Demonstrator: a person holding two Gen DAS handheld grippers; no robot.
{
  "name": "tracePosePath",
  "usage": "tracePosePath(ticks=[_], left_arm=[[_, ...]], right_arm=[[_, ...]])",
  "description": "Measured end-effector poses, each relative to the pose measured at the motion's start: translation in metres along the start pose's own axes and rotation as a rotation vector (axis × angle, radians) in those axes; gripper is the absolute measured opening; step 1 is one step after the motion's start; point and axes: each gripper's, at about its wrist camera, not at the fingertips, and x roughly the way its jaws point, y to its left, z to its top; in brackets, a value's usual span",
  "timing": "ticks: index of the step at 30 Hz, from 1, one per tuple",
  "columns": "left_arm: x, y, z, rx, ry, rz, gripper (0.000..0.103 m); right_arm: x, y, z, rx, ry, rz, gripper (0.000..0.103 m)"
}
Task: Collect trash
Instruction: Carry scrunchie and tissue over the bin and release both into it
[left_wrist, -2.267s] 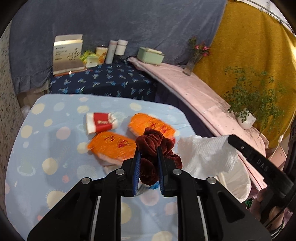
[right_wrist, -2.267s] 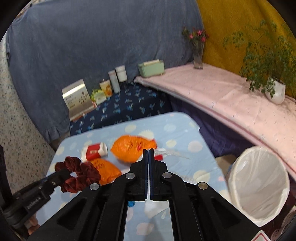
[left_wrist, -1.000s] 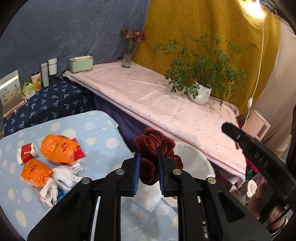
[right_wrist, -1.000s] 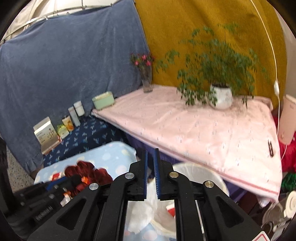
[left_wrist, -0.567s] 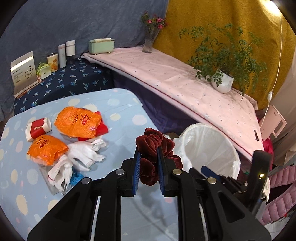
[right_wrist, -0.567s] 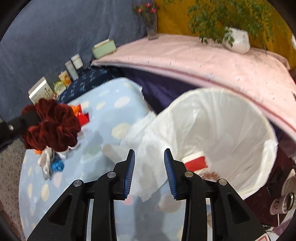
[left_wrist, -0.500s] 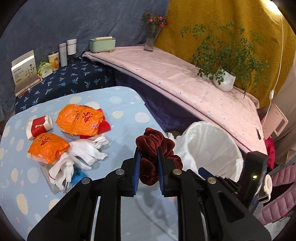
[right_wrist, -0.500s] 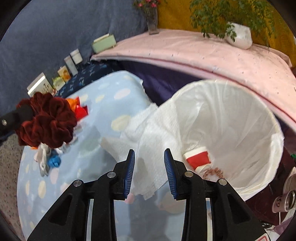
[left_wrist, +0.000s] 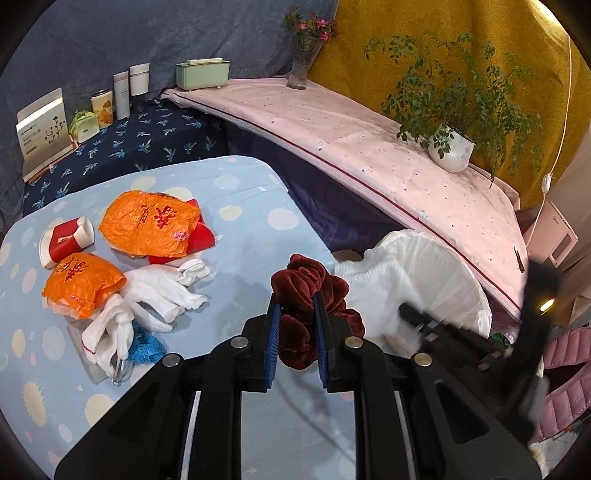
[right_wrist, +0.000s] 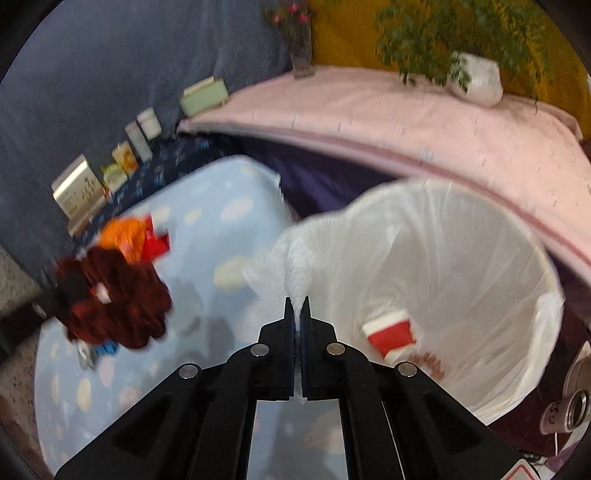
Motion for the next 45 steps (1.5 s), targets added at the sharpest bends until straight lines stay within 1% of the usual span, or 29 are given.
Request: tracePosePath(ticks=[3, 7, 9, 12, 16, 22, 23, 24, 25, 26, 27, 28, 29, 31, 36, 45], left_arm=[[-0.001, -0.01, 0.008, 0.014, -0.01, -0.018, 0.017], [-0.007, -0.034, 0.023, 0.045, -0.038, -0.064, 0.017], [-0.009, -0.046, 0.029, 0.06, -0.047, -0.082, 0.017], [-0.008, -0.066, 0.038, 0.086, -0.058, -0.11, 0.017], [0.001, -0.094, 0.045, 0.119, -0.045, -0.147, 0.017], [0.018, -0.124, 0.043, 0.153, -0.012, -0.179, 0.017], [0.02, -0.128, 0.042, 0.156, -0.006, -0.183, 0.018], [0.023, -0.132, 0.041, 0.157, -0.004, -0.188, 0.021], [0.024, -0.135, 0.04, 0.155, -0.006, -0.197, 0.021], [0.025, -0.137, 0.04, 0.153, -0.007, -0.196, 0.028], [0.026, -0.14, 0.039, 0.151, -0.01, -0.192, 0.043], [0.026, -0.141, 0.039, 0.15, -0.016, -0.188, 0.051], [0.025, -0.143, 0.038, 0.149, -0.029, -0.177, 0.059], [0.023, -0.147, 0.037, 0.159, -0.041, -0.173, 0.06], [0.024, -0.146, 0.039, 0.159, -0.034, -0.165, 0.06], [0.008, -0.13, 0.038, 0.133, -0.05, -0.154, 0.06]], right_arm=[[-0.034, -0.009, 0.038, 0.022, -0.096, 0.01, 0.003], [-0.077, -0.025, 0.084, 0.039, -0.207, 0.002, 0.003], [-0.095, -0.032, 0.101, 0.037, -0.254, -0.015, 0.003], [-0.111, -0.041, 0.115, 0.033, -0.291, -0.04, 0.003], [-0.116, -0.056, 0.117, 0.036, -0.299, -0.071, 0.003], [-0.109, -0.078, 0.109, 0.063, -0.277, -0.1, 0.003], [-0.108, -0.081, 0.107, 0.068, -0.274, -0.103, 0.003], [-0.109, -0.083, 0.106, 0.07, -0.272, -0.107, 0.004], [-0.108, -0.085, 0.104, 0.073, -0.273, -0.115, 0.006], [-0.107, -0.087, 0.103, 0.073, -0.273, -0.126, 0.014], [-0.107, -0.088, 0.103, 0.073, -0.272, -0.135, 0.019], [-0.107, -0.089, 0.102, 0.076, -0.275, -0.142, 0.033], [-0.108, -0.09, 0.101, 0.08, -0.28, -0.145, 0.043], [-0.111, -0.091, 0.099, 0.083, -0.292, -0.153, 0.045], [-0.118, -0.088, 0.098, 0.069, -0.304, -0.16, 0.046], [-0.129, -0.07, 0.097, 0.051, -0.317, -0.141, 0.047]])
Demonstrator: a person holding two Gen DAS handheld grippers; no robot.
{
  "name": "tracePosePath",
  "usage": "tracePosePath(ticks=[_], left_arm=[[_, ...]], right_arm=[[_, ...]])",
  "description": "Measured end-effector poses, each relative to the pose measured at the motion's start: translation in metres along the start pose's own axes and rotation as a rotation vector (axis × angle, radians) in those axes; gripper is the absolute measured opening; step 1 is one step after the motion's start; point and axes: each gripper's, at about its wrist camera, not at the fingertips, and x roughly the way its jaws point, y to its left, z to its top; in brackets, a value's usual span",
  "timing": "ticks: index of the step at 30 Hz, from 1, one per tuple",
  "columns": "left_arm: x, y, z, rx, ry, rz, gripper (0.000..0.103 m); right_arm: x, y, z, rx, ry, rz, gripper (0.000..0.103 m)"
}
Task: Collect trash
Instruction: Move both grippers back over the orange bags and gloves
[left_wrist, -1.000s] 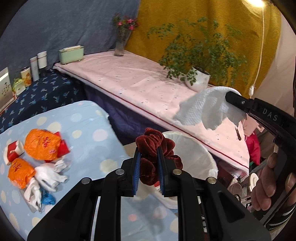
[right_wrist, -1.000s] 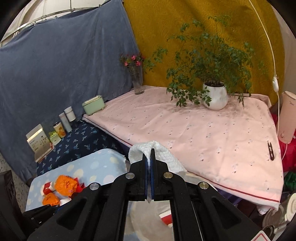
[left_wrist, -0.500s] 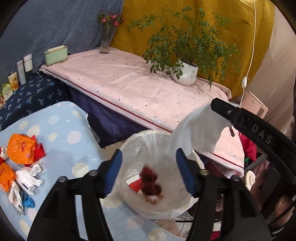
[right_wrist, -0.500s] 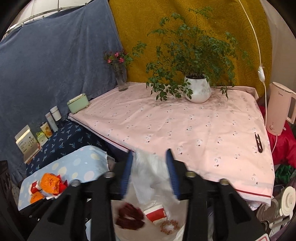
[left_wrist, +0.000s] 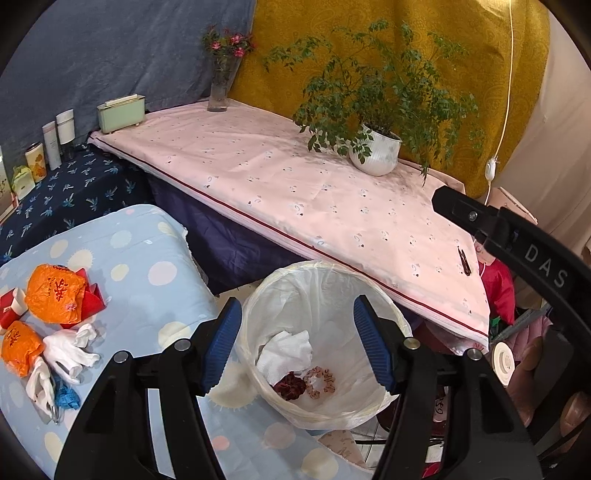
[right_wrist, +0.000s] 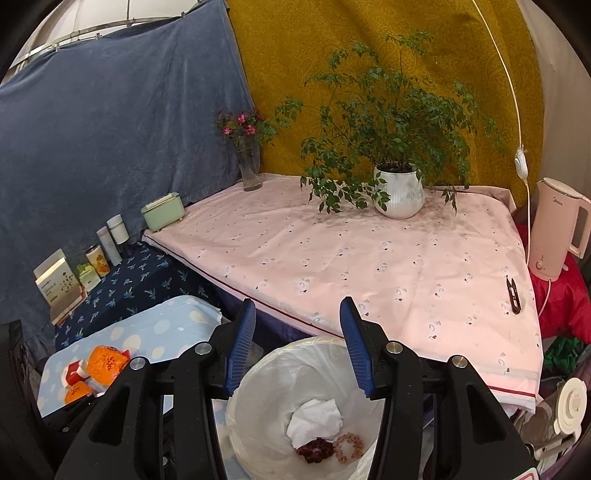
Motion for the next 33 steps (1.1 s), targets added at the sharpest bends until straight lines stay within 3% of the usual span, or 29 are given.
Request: tracePosePath(ticks=[7, 11, 33], left_arm=[[-0.021, 0.027, -0.007, -0.047, -0.019, 0.029, 0.065], [-0.033, 0.054, -0.015, -0.1, -0.025, 0.063, 0.08], [-0.108, 0.24, -0.096, -0.401, -0.026, 0.319, 0.081]], right_arm=[[-0.011, 0.022, -0.005, -0.02, -0.006, 0.034, 0.051], [-0.015, 0.043, -0.012, -0.04, 0.0, 0.06, 0.054], [0.001, 0.185, -0.095, -0.159, 0.168, 0.259, 0.054]])
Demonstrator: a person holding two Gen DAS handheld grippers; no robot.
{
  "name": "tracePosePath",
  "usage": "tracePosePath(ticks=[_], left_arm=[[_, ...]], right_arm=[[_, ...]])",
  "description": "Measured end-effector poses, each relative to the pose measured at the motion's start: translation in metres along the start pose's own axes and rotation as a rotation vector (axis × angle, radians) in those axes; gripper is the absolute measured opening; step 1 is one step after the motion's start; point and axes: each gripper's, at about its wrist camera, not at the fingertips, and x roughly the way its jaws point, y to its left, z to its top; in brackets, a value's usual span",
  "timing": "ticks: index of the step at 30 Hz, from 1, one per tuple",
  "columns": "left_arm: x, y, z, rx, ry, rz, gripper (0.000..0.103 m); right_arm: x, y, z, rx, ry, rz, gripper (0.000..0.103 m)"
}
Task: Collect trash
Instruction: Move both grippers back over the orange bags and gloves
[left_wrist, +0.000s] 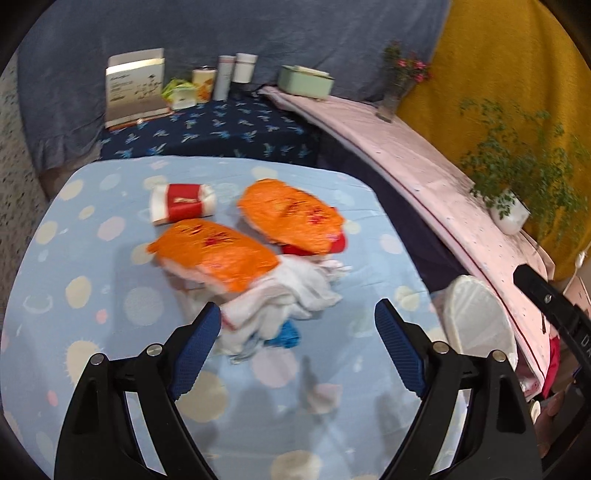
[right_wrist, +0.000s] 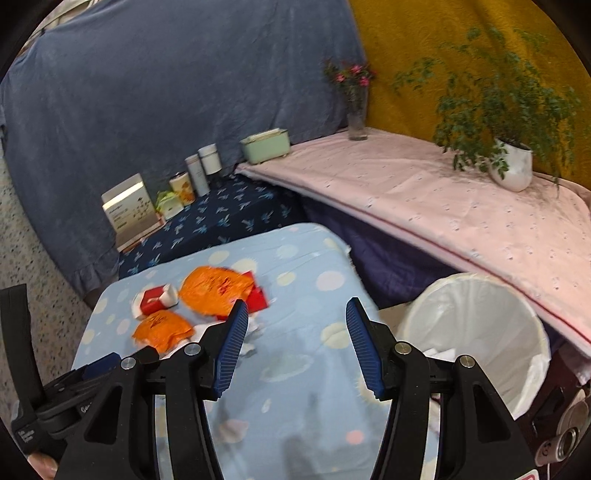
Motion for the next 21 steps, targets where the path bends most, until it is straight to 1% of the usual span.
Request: tracePosePath(ticks=[4, 9, 15, 21], left_arm=[[-0.002, 0.033, -0.002, -0.051, 0.008, 0.032, 0.082], [0.002, 0.065, -0.001, -0.106, 0.027, 0.045, 0.082], [0.018, 0.096, 0.008, -0.216, 0.069, -0.011, 0.082], [0.044, 0.116, 0.024, -0.324, 0.112, -0.066, 0.082]], right_arm=[[0.019, 0.027, -0.014, -0.012, 0.049, 0.042, 0.054], [0.045, 0.054, -0.033, -0.03, 0.111, 0.068, 0.054], [0.076, 0.079, -0.053, -0.05, 0.182, 0.088, 0.054], [0.102, 0.095, -0.063, -0.057, 0.23, 0.096, 0.054]])
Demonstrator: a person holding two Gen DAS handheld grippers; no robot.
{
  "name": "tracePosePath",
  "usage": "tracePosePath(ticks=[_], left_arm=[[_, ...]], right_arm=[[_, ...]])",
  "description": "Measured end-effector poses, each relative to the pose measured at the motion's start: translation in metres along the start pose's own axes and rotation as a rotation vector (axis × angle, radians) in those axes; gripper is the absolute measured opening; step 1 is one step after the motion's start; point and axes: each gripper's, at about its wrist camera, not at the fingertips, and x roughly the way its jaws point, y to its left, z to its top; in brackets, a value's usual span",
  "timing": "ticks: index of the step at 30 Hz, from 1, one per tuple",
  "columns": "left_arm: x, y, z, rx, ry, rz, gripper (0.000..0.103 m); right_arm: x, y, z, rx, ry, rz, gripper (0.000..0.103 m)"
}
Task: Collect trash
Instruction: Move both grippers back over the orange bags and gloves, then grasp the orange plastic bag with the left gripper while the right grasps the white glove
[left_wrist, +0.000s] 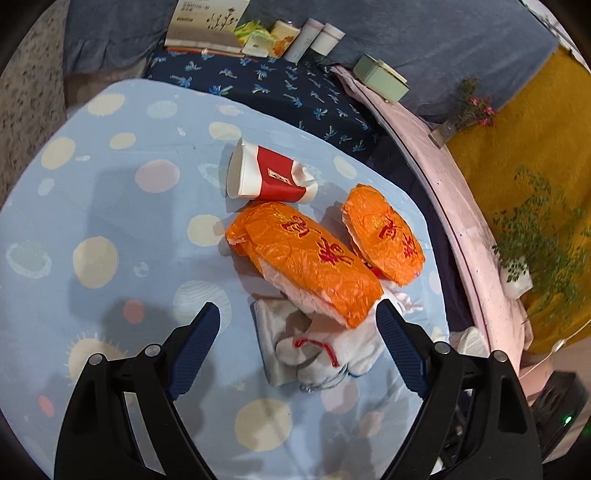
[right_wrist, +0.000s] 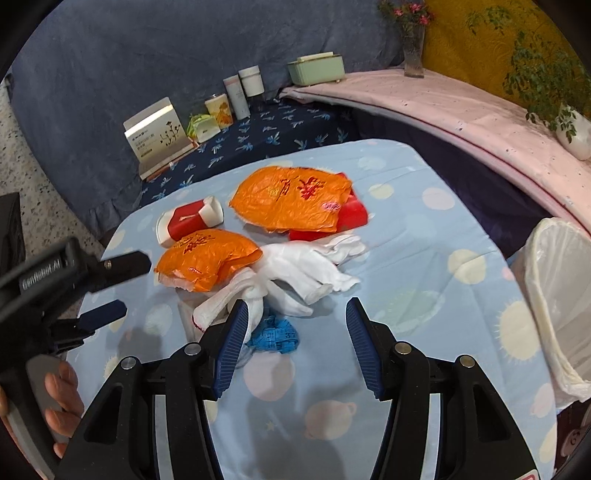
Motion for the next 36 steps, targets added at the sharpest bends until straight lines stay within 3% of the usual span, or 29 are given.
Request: tracePosePath(ticks=[7, 10, 13, 15, 17, 18, 21, 27, 36], left_arm=[[0.028, -0.006, 0.014, -0.037, 0.056, -0.056, 0.081], [0.039, -0.009, 0.016, -0.041, 0.076, -0.063, 0.075], [0.047, -0.014, 0.016, -0.03, 0.093, -0.072, 0.06], [0.049, -0.016, 0.016, -0.02, 0.095, -0.075, 0.046], [0.05, -0.018, 0.016, -0.006, 0.099, -0.088, 0.029], [0.05, -0.019, 0.015, 0.004, 0.103, -0.096, 0.019], [0.046, -0.023, 0.012, 0.031, 0.095, -0.1, 0.01], [0.025, -0.037, 0.011, 0.095, 0.038, -0.099, 0.005], [-0.034, -0.087, 0.013, 0.202, -0.067, -0.155, 0.005]], right_arm=[[0.026, 0.01, 0.002, 0.012, 0.037, 0.026, 0.054], [0.033, 0.013, 0.005, 0.027, 0.038, 0.038, 0.054], [0.042, 0.014, 0.008, 0.038, 0.048, 0.045, 0.053], [0.047, 0.014, 0.008, 0.041, 0.057, 0.052, 0.046], [0.052, 0.016, 0.008, 0.039, 0.073, 0.069, 0.027], [0.054, 0.017, 0.007, 0.034, 0.083, 0.077, 0.023], [0.054, 0.018, 0.005, 0.028, 0.088, 0.091, 0.013], [0.031, 0.016, 0.011, 0.024, 0.034, 0.106, 0.01], [-0.044, -0.01, 0.04, 0.038, -0.131, 0.082, 0.01]])
